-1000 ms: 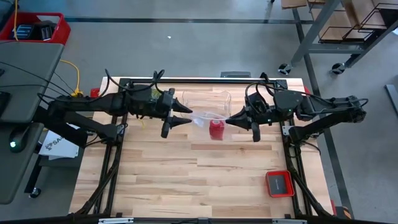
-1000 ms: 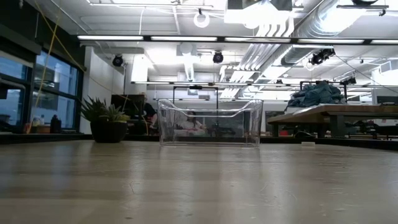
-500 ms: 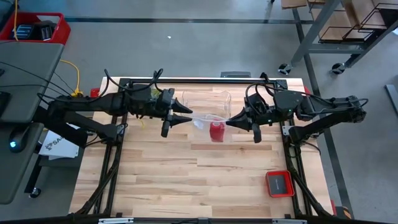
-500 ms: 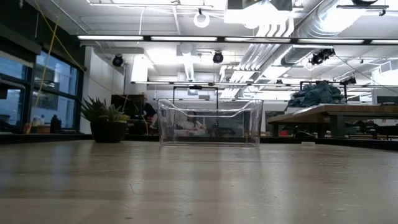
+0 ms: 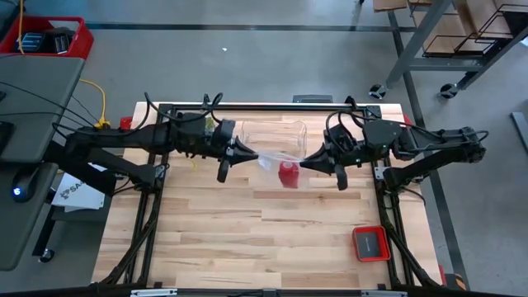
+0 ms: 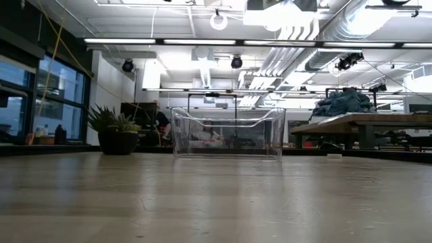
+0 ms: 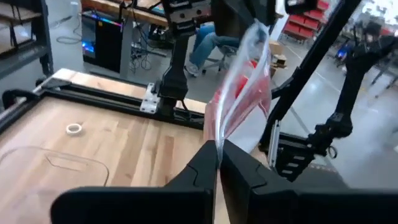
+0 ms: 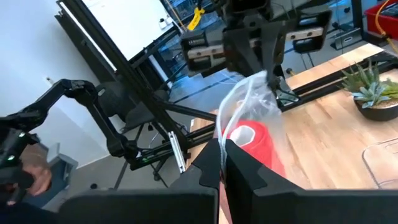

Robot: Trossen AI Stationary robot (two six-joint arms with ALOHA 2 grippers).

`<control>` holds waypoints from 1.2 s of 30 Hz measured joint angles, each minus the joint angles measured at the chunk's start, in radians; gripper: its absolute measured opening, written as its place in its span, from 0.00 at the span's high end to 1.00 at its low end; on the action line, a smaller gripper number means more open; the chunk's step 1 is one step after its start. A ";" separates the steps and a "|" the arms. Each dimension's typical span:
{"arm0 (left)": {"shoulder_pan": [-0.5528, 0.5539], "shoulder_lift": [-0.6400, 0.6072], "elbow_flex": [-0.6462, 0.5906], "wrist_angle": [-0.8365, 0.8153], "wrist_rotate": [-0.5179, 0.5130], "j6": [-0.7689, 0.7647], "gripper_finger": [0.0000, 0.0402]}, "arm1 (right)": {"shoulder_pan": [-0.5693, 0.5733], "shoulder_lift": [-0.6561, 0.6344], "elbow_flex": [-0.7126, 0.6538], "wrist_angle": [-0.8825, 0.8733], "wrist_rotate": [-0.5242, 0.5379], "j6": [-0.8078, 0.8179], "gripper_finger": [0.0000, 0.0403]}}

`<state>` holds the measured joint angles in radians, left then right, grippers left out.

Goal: Roll bandage
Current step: Put the transparent zip bag containing the rolled red bandage into the transparent container

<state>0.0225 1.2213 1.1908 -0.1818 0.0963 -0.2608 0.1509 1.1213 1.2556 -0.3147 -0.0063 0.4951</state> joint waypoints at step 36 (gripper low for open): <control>0.112 0.011 0.000 -0.041 0.026 -0.547 1.00 | 0.025 0.017 -0.001 -0.471 0.227 0.142 0.73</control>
<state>0.1346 1.2320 1.1912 -0.2224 0.1221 -0.8082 0.1758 1.1385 1.2545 -0.7856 0.2207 0.6370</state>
